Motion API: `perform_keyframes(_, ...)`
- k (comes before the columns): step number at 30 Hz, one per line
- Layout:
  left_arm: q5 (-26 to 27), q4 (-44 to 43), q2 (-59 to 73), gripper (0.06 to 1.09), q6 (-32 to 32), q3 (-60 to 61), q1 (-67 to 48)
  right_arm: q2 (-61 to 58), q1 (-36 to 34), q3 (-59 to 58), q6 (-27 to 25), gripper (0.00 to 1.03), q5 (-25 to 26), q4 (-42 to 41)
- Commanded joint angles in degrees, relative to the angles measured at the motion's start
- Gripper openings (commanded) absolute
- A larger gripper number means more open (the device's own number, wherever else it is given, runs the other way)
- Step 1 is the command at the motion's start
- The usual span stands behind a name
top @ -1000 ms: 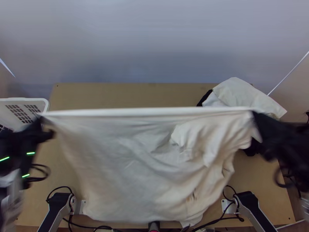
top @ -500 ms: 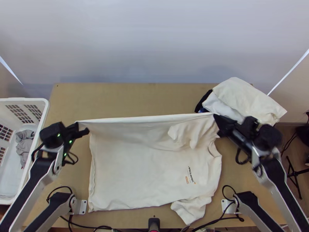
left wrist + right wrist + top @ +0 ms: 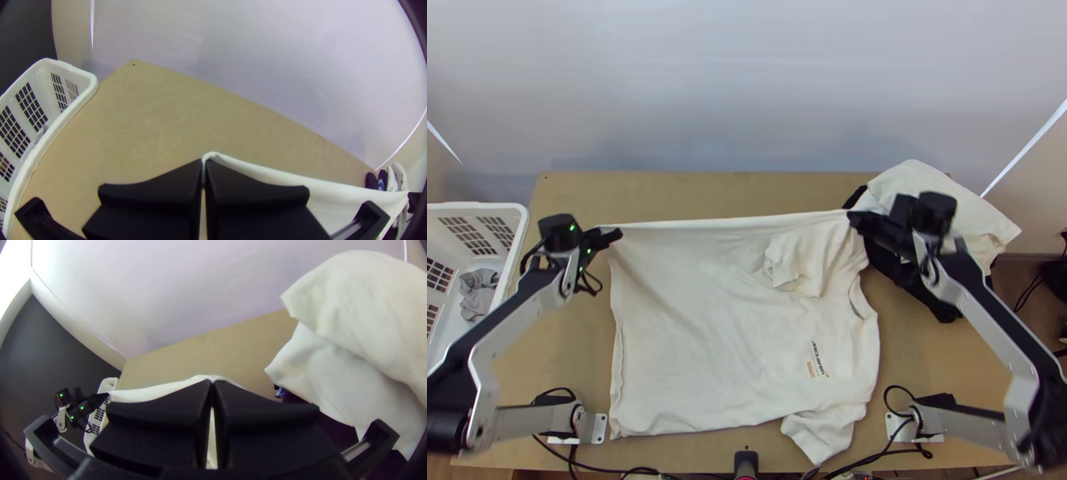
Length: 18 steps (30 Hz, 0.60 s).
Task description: Fold the t-shirt
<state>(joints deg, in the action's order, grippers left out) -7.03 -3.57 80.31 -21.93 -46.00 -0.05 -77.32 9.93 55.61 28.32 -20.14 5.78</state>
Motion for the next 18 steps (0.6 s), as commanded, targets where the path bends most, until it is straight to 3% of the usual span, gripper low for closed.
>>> perform_keyframes(1, 0.08, -0.21, 11.44, 0.09, -1.53, -8.58, 0.58, -12.59, 0.70, 13.12, -1.77, 0.03, 0.37, 8.98)
perform_keyframes(18, 0.00, 2.08, 20.59, 0.09, 1.81, -14.82, 7.00, -30.17, 5.62, 27.35, -1.33, 0.03, 5.81, 19.88)
